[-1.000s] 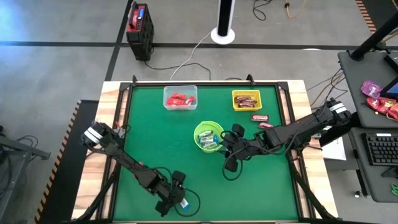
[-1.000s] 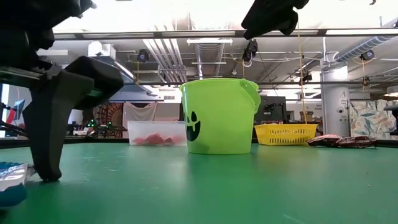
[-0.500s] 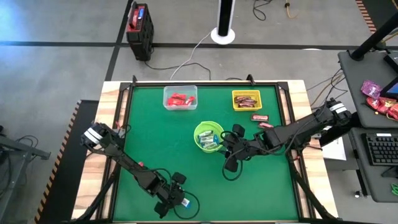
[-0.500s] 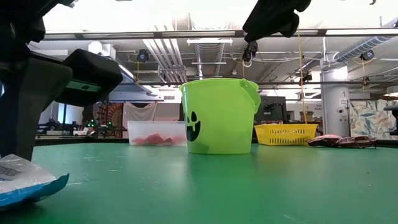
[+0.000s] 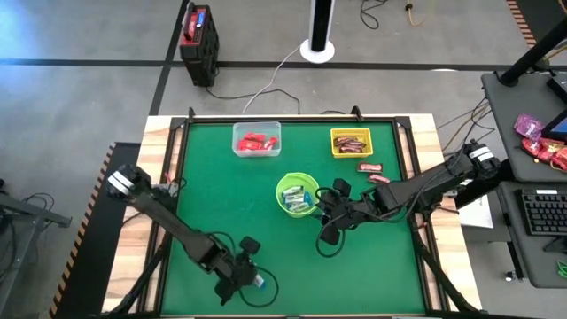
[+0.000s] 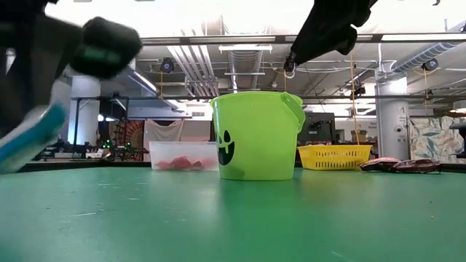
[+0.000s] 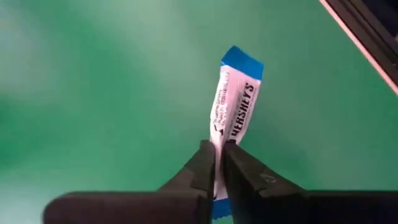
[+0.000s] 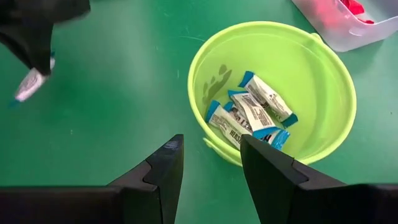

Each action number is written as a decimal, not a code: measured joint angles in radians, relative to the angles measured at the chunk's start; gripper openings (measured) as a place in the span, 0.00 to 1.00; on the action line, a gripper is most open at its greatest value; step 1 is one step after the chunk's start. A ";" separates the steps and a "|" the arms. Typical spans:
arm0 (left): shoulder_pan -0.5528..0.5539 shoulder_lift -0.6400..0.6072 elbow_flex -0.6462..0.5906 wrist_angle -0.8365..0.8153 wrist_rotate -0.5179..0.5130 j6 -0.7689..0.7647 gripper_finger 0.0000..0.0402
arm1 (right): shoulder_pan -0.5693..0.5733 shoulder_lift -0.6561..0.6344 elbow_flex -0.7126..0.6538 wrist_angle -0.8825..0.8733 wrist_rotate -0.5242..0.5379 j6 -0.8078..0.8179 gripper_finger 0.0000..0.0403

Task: Sort candy by brand, put in halloween buckets
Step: Put the white chocolate into the green bucket

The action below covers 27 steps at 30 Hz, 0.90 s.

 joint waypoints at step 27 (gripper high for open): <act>0.664 -0.279 0.002 0.183 0.072 0.395 0.00 | -0.001 -0.032 0.000 -0.013 0.060 -0.045 0.37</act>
